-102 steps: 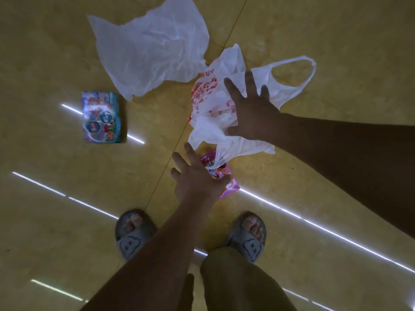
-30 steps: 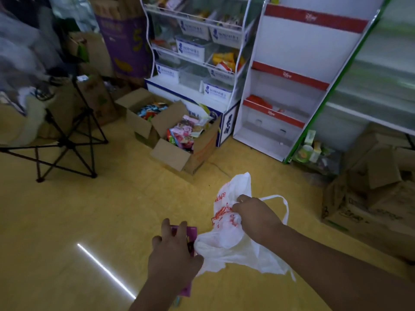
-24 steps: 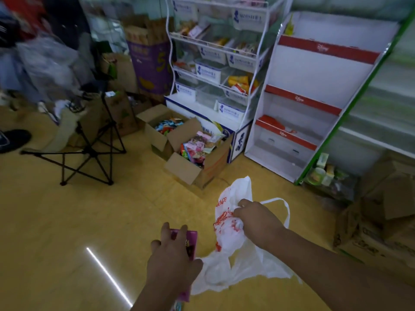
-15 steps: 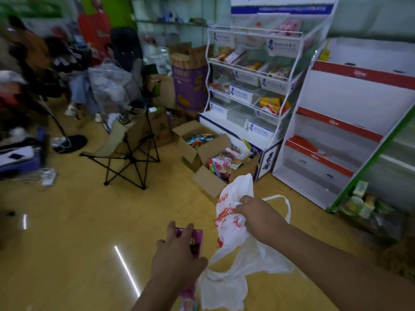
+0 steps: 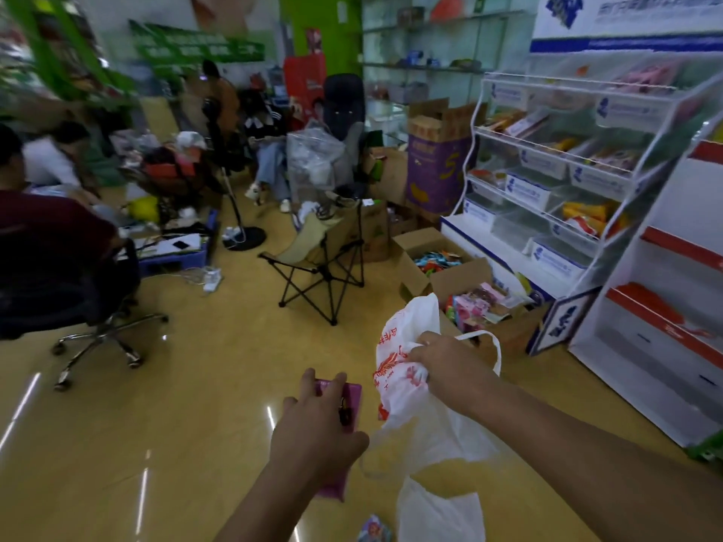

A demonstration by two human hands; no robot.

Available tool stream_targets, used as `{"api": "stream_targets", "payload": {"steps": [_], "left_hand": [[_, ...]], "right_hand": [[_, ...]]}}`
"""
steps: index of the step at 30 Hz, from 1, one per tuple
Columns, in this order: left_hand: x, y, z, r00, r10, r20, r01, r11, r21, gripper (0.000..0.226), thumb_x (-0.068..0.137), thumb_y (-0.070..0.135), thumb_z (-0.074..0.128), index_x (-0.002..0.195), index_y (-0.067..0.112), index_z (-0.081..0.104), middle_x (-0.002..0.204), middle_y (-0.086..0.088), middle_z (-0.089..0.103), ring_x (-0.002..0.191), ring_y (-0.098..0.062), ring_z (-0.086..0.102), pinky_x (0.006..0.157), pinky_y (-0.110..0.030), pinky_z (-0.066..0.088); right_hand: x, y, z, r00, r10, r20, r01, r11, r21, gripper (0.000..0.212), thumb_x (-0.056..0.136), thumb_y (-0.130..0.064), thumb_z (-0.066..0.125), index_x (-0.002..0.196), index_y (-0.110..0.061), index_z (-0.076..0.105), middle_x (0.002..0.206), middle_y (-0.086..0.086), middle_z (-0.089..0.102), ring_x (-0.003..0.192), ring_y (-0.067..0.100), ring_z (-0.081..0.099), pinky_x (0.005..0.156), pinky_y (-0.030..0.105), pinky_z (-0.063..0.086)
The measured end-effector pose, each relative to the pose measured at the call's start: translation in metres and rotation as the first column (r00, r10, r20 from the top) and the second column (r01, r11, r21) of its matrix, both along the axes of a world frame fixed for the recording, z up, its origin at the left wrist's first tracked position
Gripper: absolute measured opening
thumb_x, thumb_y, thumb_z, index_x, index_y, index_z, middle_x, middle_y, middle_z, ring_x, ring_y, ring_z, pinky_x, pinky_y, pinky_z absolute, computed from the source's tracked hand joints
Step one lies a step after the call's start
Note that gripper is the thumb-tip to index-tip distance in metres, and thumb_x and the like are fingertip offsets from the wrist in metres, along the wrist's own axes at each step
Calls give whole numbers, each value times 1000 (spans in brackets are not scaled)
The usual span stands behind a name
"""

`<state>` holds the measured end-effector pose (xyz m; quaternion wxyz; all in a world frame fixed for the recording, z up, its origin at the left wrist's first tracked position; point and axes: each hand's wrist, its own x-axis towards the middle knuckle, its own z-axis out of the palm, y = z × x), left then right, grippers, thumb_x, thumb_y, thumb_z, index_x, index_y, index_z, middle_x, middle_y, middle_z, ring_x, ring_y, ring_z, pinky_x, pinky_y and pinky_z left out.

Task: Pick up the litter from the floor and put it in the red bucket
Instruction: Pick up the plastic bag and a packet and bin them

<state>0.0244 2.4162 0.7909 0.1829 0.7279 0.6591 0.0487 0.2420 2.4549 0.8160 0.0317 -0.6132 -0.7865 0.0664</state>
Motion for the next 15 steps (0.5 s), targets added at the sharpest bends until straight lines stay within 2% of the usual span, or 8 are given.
{"api": "stream_targets", "payload": {"steps": [4, 9, 15], "left_hand": [[-39, -11, 4, 998, 69, 2, -69, 997, 24, 91, 70, 54, 58, 150, 42, 17, 160, -2, 5, 126, -35, 40, 89, -35, 46], [-87, -21, 6, 991, 133, -4, -133, 990, 43, 91, 69, 56, 57, 149, 42, 18, 160, -3, 6, 125, -35, 42, 86, -35, 47], [-163, -41, 10, 974, 224, 15, -224, 974, 43, 88, 72, 56, 58, 149, 40, 20, 159, -6, 10, 124, -38, 44, 90, -36, 45]], "right_hand": [[-41, 5, 3, 998, 66, -6, -66, 998, 26, 38, 94, -18, 53, 131, -26, 59, 130, 2, 55, 110, 24, 60, 95, 37, 52], [-94, 7, 6, 990, 141, 6, -142, 989, 35, 37, 95, -23, 57, 132, -25, 59, 130, 2, 57, 110, 22, 60, 96, 32, 50], [-175, 5, 12, 974, 224, 39, -226, 973, 49, 37, 96, -21, 56, 133, -26, 58, 131, 2, 56, 112, 22, 60, 95, 33, 50]]}}
